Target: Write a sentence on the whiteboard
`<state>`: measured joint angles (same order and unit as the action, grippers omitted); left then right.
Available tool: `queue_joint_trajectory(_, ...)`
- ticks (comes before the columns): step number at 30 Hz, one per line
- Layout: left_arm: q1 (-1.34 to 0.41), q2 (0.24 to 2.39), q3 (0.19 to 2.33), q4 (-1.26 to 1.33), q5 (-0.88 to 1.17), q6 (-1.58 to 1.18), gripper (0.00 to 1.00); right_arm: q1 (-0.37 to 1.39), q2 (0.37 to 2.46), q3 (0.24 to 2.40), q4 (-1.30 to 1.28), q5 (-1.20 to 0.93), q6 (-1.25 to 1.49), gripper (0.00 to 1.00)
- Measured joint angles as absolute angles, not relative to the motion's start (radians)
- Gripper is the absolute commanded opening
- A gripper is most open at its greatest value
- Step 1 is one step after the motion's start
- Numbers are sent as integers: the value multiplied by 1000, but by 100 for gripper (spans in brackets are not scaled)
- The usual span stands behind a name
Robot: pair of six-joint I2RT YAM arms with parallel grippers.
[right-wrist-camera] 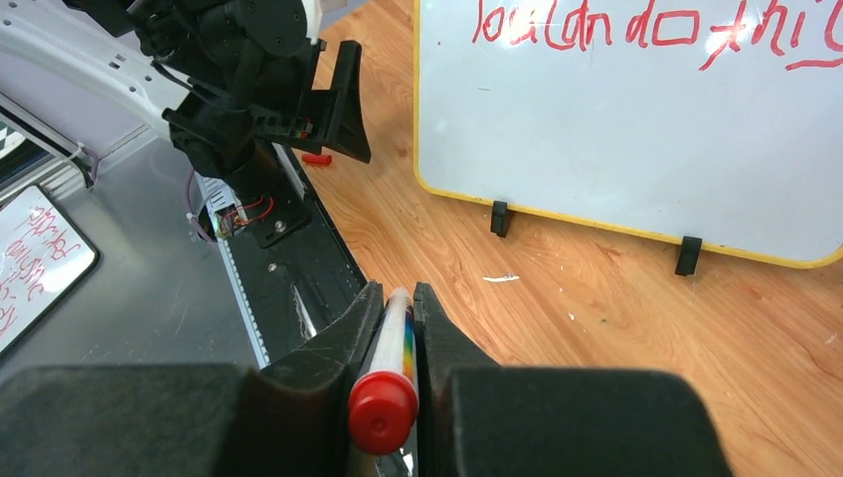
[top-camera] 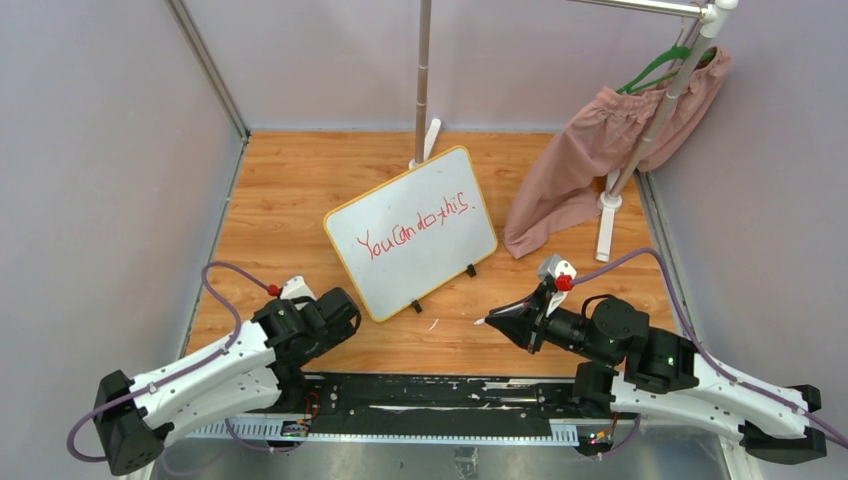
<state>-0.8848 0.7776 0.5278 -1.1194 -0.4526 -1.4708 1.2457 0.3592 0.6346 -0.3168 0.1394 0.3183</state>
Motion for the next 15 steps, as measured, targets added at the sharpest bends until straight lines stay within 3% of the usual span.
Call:
queue_joint_trajectory(8, -886, 917, 485, -1120, -384, -1552, 76, 1246, 359, 635, -325, 141, 313, 0)
queue_joint_trajectory(15, -886, 778, 410, -1125, -402, -1732, 77, 1246, 378, 649, -345, 141, 297, 0)
